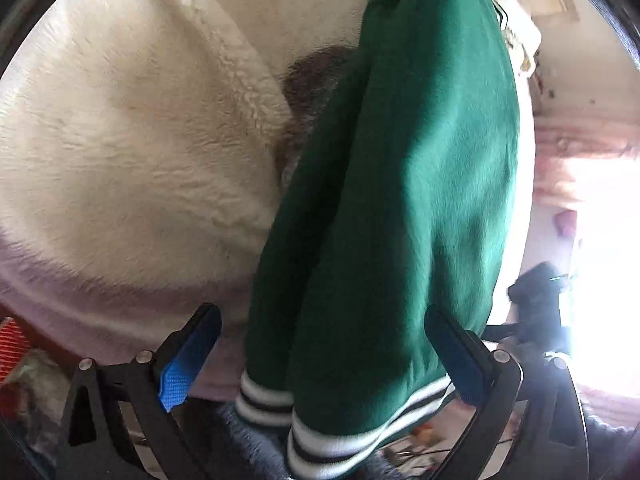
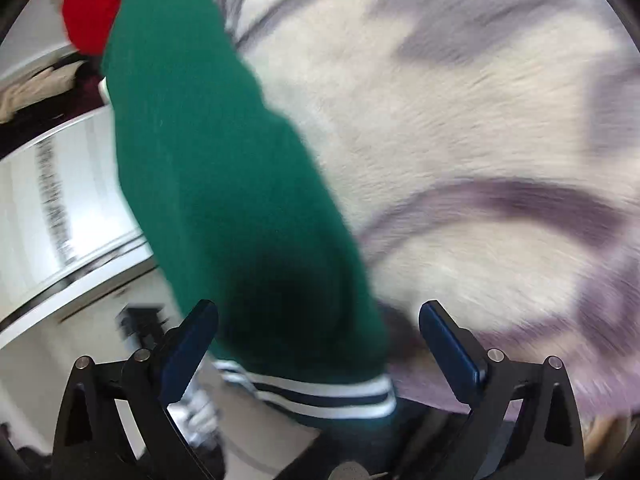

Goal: Fold large clothes

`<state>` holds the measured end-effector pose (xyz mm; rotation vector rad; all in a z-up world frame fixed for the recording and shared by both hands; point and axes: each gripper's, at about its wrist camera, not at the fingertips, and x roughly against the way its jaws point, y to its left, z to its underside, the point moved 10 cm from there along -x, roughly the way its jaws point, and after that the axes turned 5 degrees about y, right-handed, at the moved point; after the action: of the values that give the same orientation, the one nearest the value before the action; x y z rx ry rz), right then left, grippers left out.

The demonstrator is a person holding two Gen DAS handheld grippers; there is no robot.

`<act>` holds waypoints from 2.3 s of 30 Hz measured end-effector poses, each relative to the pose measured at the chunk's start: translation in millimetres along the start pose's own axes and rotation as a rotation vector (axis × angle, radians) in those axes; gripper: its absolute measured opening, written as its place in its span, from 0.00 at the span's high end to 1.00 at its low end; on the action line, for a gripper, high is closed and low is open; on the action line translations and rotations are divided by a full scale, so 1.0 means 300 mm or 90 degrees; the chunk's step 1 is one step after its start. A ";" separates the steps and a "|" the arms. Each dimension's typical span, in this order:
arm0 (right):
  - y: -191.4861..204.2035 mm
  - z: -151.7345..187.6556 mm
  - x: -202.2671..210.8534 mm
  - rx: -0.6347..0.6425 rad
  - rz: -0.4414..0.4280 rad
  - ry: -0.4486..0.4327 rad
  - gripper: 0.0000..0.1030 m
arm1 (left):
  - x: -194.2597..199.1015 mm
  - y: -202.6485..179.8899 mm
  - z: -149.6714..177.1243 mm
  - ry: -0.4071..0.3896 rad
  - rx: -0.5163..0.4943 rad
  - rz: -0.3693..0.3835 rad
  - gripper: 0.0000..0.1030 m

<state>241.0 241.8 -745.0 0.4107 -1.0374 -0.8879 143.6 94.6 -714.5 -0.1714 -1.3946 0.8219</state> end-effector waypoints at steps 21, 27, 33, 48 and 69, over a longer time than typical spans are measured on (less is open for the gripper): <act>0.116 0.185 -0.226 -0.012 -0.094 0.077 0.80 | 0.036 -0.107 0.187 -0.044 -0.058 0.049 0.79; -0.074 0.191 -0.180 -0.031 -0.030 0.090 0.26 | -0.027 0.009 0.102 0.003 0.027 0.088 0.37; -0.163 0.226 -0.180 -0.013 -0.070 0.138 0.26 | -0.108 -0.013 0.139 0.048 -0.016 0.104 0.22; 0.077 0.299 0.083 -0.007 -0.166 0.120 0.71 | 0.263 -0.357 0.088 -0.078 0.009 0.125 0.72; 0.800 -0.642 0.372 -0.107 -0.323 -0.024 0.60 | 0.314 -0.535 -1.008 -0.114 0.082 0.274 0.68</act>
<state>538.2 276.7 -612.2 0.5267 -0.8953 -1.4301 480.5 142.1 -613.3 -0.3110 -1.4881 1.3071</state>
